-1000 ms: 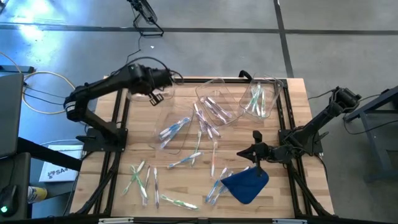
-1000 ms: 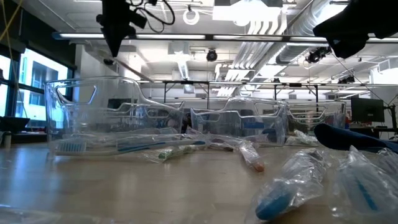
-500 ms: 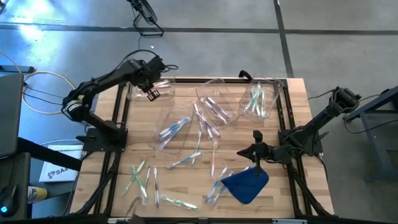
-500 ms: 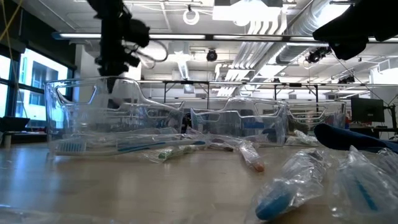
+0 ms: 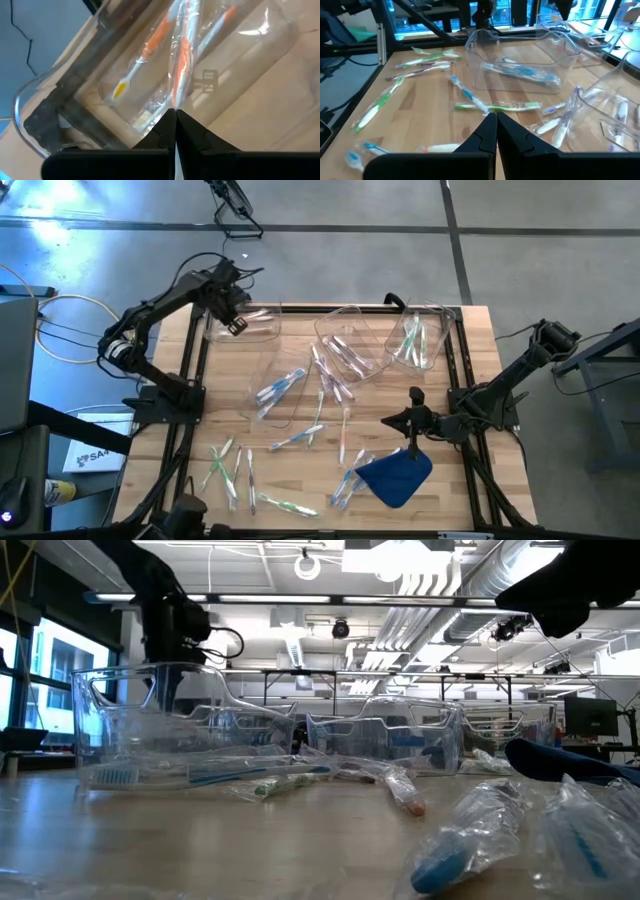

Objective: Pick & Place Toothbrushes
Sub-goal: Put the orange toothbrush into the top left transparent bin, then put the green toothbrush into the top right transparent bin

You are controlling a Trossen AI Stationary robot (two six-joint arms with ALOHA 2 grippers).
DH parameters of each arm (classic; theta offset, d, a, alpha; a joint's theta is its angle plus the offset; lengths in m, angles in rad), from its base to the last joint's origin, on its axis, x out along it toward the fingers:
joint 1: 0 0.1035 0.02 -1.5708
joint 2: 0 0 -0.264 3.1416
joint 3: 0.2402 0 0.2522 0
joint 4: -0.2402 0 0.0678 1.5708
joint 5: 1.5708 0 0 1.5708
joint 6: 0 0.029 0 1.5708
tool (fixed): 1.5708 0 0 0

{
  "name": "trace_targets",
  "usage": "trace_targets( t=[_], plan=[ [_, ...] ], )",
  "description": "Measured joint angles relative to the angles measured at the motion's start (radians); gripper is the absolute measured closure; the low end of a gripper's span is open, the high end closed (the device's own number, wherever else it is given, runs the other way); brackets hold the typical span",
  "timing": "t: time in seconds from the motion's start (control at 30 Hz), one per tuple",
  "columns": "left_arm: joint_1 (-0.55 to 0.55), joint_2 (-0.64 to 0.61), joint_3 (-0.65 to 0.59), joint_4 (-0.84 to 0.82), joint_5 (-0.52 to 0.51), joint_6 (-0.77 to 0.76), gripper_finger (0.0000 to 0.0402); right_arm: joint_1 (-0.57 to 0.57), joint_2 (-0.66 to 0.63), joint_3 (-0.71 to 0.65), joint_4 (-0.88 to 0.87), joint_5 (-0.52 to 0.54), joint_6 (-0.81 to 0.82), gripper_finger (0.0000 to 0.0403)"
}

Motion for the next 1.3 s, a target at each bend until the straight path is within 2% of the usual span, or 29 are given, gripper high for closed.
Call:
trace_targets(
  t=[0.37,0.73,0.83,0.97,1.3],
  plan=[
    [-0.013,0.0,-0.003,0.031,0.011,-0.034,0.0393,0.0,0.0,0.0,0.0,0.0,0.008,0.0399],
    [-0.016,0.001,-0.003,0.059,0.011,-0.042,0.0297,0.0,0.0,0.0,0.0,0.0,0.023,0.0399],
    [-0.015,0.001,-0.003,0.09,0.015,-0.06,0.0281,0.0,0.0,0.0,0.0,0.0,0.021,0.0399],
    [-0.031,-0.009,-0.003,0.123,0.026,-0.06,0.0277,0.0,0.0,0.0,0.0,0.0,-0.004,0.0399],
    [-0.183,-0.107,-0.003,0.249,0.033,-0.045,0.0277,0.0,0.0,0.0,0.0,0.007,-0.011,0.0399]
  ],
)
